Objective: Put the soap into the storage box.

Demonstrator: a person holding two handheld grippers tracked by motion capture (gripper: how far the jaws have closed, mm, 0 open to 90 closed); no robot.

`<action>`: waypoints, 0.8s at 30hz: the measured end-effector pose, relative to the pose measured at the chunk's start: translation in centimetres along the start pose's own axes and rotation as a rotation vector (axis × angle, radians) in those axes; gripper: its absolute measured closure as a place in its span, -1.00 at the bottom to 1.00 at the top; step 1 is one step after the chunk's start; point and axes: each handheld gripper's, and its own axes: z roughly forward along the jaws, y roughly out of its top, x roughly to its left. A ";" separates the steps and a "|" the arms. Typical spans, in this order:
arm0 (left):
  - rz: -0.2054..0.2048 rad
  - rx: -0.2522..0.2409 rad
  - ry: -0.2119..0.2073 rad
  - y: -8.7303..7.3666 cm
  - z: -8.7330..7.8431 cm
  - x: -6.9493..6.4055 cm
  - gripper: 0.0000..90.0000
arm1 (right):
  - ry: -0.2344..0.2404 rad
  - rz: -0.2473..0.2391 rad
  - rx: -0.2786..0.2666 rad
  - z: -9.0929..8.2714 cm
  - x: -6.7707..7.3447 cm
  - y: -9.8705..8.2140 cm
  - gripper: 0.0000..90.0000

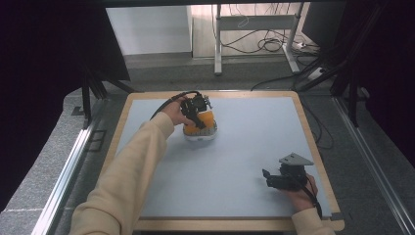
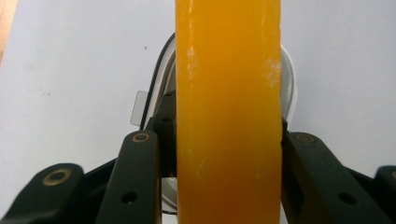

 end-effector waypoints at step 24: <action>-0.012 -0.058 0.034 0.4 -0.1 0.2 -0.13 | -0.006 -0.004 0.006 0.1 -0.2 -0.1 -0.69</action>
